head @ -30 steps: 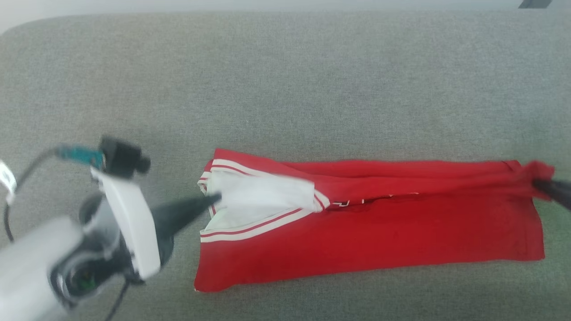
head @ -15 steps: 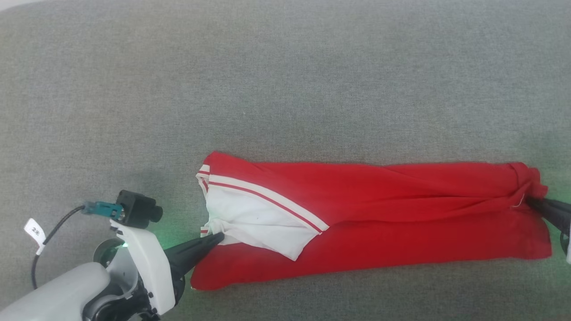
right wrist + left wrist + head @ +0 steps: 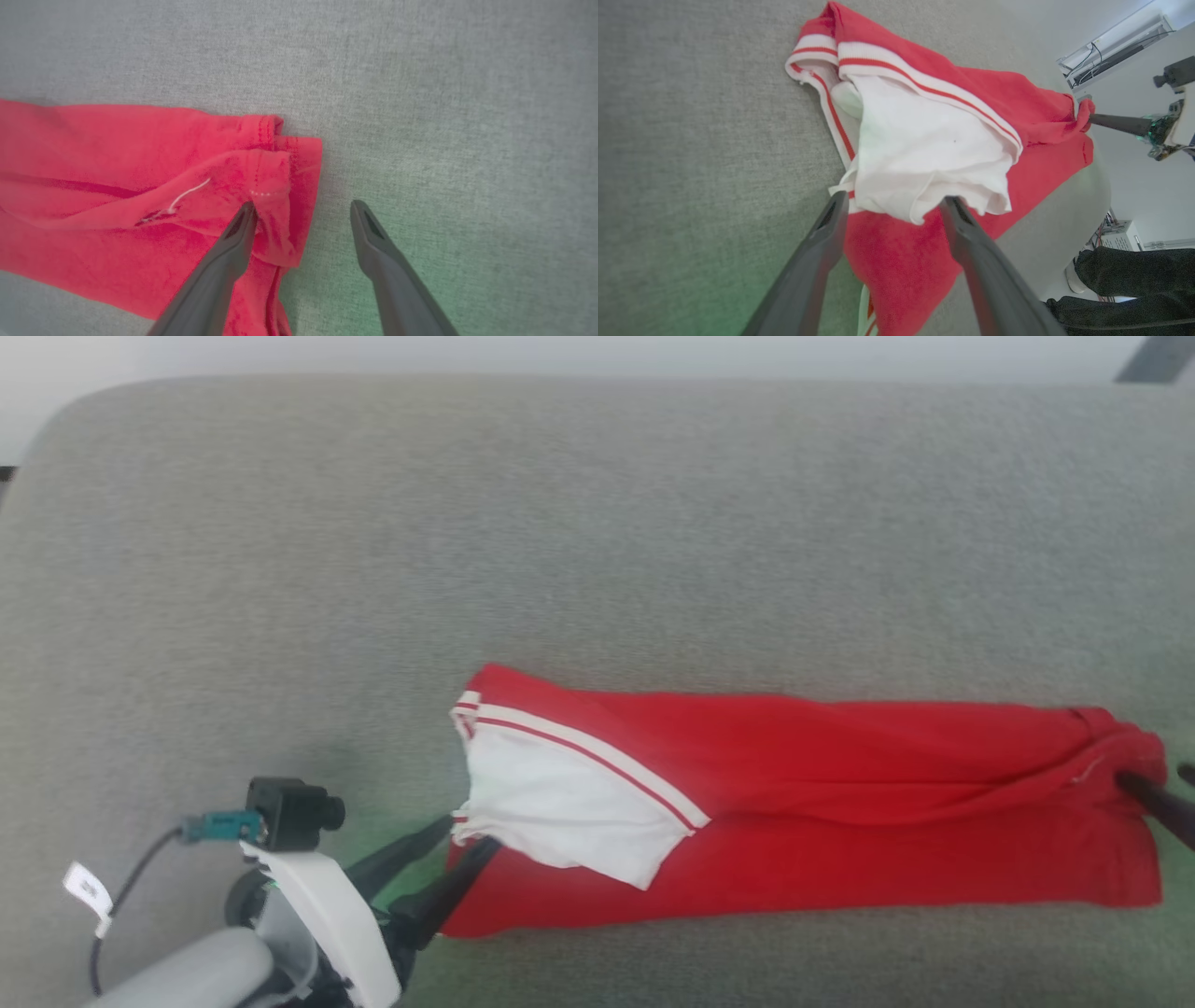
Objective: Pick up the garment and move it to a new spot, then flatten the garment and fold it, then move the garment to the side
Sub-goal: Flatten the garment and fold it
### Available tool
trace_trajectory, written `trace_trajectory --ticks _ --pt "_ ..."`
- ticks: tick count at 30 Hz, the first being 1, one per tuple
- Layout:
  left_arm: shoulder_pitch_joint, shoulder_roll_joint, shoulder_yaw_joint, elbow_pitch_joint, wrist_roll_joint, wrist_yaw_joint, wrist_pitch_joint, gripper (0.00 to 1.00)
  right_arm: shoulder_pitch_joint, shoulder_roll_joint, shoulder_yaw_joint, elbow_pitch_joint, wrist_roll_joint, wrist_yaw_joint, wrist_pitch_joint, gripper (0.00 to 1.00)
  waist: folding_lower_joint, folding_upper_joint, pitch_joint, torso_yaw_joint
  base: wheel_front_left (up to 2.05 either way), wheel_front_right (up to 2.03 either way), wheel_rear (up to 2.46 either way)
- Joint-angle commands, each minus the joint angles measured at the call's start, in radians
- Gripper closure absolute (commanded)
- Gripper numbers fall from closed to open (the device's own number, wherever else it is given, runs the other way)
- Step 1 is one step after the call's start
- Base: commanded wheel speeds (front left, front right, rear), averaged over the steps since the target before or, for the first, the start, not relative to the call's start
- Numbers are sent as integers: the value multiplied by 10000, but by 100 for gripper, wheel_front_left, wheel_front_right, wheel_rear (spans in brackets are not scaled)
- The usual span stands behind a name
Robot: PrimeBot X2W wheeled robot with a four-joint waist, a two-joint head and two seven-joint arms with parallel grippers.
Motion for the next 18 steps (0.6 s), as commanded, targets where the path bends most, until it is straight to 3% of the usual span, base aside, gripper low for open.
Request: trace_trajectory --ticks 1,6,9,14,15,18 --pt "186 -111 65 -34 -124 -16 -200 0 161 78 -43 107 103 3 39 0 0 0 -169 234 0 0 0" --pt "663 -496 572 120 -101 -16 -858 0 425 323 -245 797 421 3 283 0 0 0 -334 754 0 0 0" --pt "917 -757 1074 550 464 -15 -967 0 581 586 -248 1197 573 3 424 0 0 0 -396 1054 0 0 0" --pt "1804 -1764 3298 1231 1940 -16 -970 0 650 974 -161 1716 657 5 735 0 0 0 -474 1390 0 0 0" --pt "2066 -2114 4115 1369 2722 -16 -973 0 601 1211 -64 1838 670 8 932 0 0 0 -497 1441 0 0 0" --pt "2424 -2496 4848 1600 3458 -16 -975 0 556 1446 2 1969 630 28 1071 0 0 0 -526 1465 0 0 0"
